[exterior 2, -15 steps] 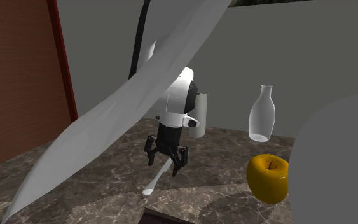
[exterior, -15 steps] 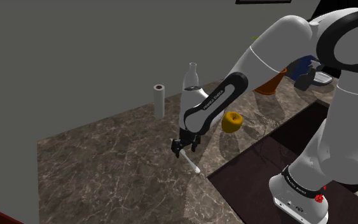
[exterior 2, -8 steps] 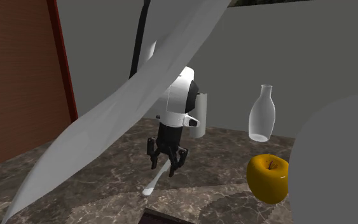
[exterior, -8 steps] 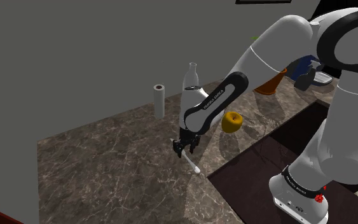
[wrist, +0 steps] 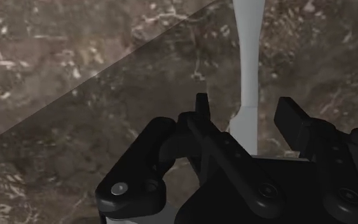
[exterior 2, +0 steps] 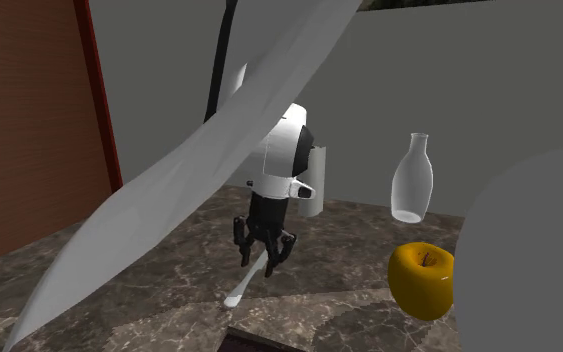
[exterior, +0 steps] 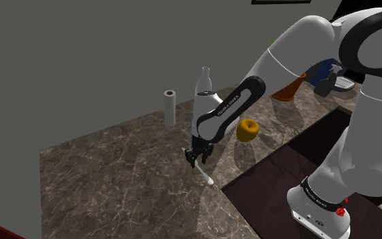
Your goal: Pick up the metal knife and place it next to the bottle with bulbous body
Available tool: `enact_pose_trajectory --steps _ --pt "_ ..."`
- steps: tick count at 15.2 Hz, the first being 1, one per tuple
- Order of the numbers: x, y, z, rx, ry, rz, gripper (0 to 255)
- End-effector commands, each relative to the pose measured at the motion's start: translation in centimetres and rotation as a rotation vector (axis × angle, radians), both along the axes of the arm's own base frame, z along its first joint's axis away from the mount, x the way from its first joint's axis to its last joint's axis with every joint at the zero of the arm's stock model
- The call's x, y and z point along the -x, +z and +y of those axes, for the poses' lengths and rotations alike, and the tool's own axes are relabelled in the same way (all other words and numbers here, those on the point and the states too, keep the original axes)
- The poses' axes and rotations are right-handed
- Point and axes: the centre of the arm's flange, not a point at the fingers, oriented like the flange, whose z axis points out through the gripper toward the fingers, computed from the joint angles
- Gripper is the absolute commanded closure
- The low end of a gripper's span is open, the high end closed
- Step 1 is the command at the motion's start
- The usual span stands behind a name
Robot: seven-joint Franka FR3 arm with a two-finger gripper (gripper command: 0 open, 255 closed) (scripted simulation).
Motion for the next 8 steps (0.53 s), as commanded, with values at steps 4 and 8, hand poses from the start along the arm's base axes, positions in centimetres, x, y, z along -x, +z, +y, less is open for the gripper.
enact_pose_trajectory --steps 4,8 --pt "0.2 1.8 0.4 -0.001 0.008 0.003 255" --pt "0.2 3.9 0.4 -0.001 0.008 0.003 255"
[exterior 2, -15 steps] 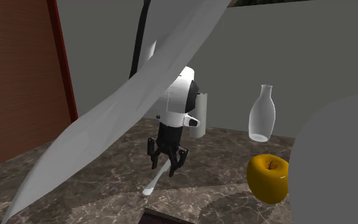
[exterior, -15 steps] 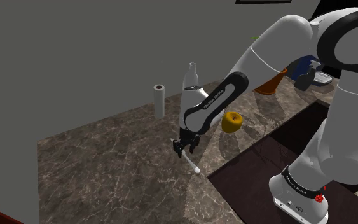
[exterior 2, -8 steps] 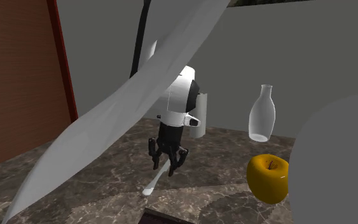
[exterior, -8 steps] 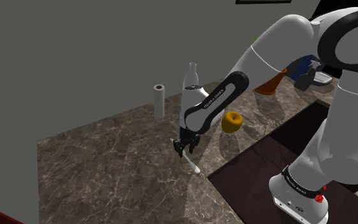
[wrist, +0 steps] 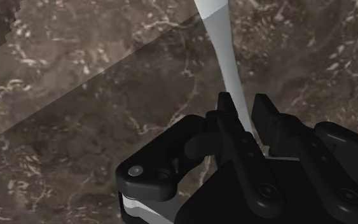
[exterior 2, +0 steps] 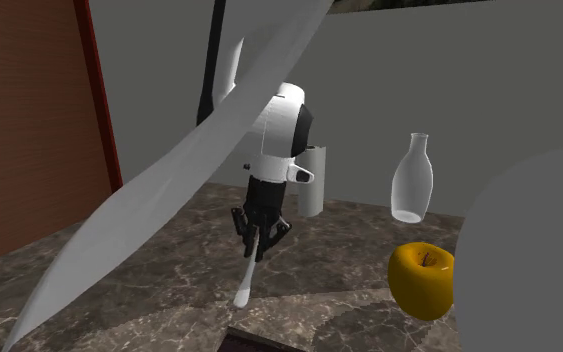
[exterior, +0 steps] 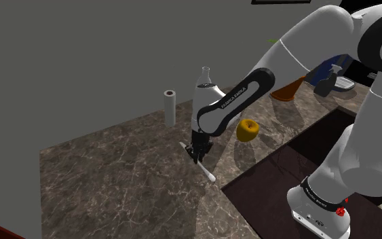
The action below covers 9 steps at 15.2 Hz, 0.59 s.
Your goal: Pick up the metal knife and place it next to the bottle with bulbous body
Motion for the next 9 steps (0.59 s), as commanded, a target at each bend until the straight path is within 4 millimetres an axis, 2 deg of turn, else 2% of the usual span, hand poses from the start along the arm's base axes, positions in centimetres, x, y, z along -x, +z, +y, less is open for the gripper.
enact_pose_trajectory --steps 1,9 --pt "0.2 1.0 -0.1 0.000 0.000 0.001 255" --pt "0.2 5.2 -0.1 0.000 0.000 0.001 255"
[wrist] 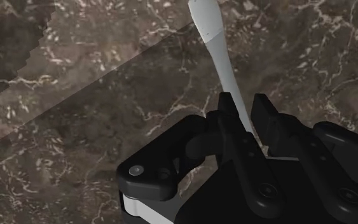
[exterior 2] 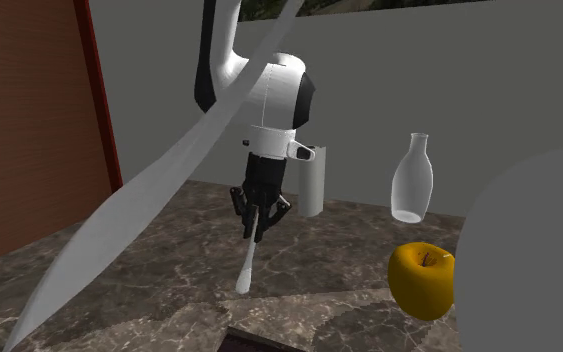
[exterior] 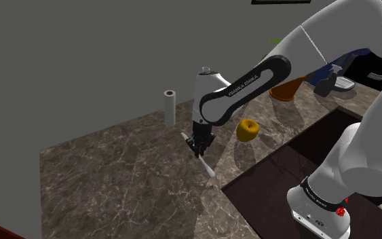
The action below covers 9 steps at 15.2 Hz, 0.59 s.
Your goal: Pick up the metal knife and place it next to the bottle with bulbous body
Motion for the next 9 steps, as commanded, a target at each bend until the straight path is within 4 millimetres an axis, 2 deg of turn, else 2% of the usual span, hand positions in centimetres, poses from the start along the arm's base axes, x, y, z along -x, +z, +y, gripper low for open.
enact_pose_trajectory --steps 1,9 --pt "0.0 1.1 0.0 0.000 0.000 0.000 255" --pt "0.0 5.3 0.0 0.000 0.000 0.000 255"
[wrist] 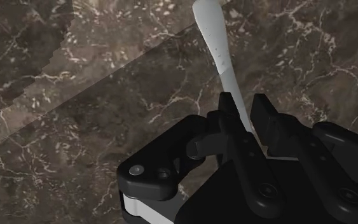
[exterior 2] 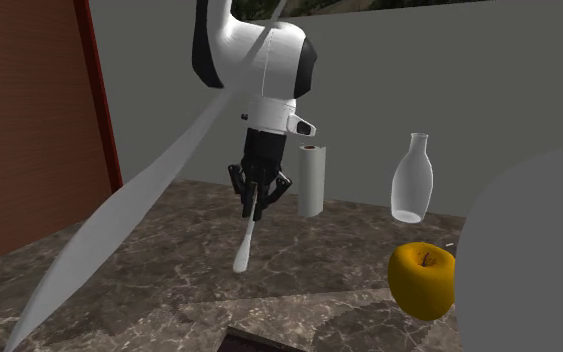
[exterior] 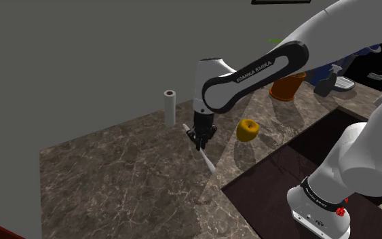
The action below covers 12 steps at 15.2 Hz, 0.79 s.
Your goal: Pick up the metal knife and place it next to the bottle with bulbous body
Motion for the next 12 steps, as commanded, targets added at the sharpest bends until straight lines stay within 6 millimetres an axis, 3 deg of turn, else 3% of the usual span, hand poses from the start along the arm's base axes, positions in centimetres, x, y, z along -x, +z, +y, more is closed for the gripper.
enact_pose_trajectory --steps 1,12 --pt "0.0 1.0 0.0 0.000 0.000 0.001 255" --pt "0.0 6.8 0.0 0.000 0.000 0.001 255"
